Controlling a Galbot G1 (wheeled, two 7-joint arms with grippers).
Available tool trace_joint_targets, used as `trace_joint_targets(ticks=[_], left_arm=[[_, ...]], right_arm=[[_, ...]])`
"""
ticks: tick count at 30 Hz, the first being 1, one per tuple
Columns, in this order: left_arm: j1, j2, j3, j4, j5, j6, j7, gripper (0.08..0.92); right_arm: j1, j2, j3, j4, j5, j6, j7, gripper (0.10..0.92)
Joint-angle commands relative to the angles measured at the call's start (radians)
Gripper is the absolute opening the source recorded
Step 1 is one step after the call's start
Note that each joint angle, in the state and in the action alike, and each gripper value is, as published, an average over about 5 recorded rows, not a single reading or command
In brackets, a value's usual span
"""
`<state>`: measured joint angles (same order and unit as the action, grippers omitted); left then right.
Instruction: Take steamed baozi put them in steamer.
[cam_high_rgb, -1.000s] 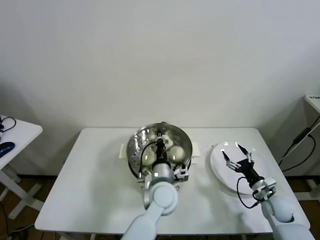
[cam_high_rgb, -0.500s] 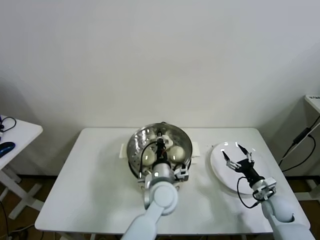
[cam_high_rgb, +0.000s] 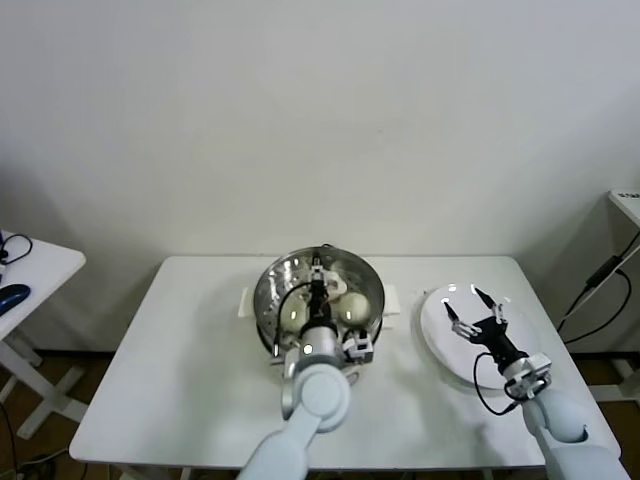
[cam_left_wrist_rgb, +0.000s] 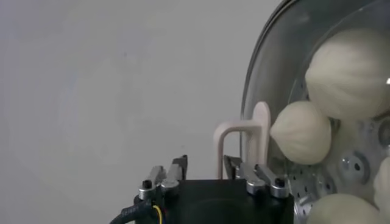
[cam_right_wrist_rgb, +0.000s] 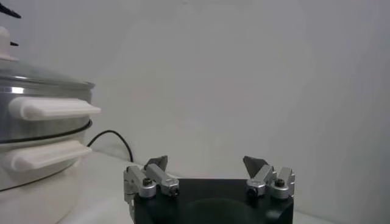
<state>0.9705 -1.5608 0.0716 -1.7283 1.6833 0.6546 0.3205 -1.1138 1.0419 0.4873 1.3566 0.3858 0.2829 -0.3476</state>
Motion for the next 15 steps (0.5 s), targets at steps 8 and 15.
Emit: trace_joint_targets(ticks=[8,15], left_arm=[[0.025,0.030,-0.010,-0.075,-0.019,-0.019,0.024,0.712],[0.044,0.042,-0.010,-0.120,-0.042,-0.033,0.033,0.819]], right_arm=[[0.008,0.004,-0.001,-0.014,-0.006,0.002,-0.007,0.823],[0.015,0.006,-0.003,-0.027,-0.011,0.005,-0.010,0.823]])
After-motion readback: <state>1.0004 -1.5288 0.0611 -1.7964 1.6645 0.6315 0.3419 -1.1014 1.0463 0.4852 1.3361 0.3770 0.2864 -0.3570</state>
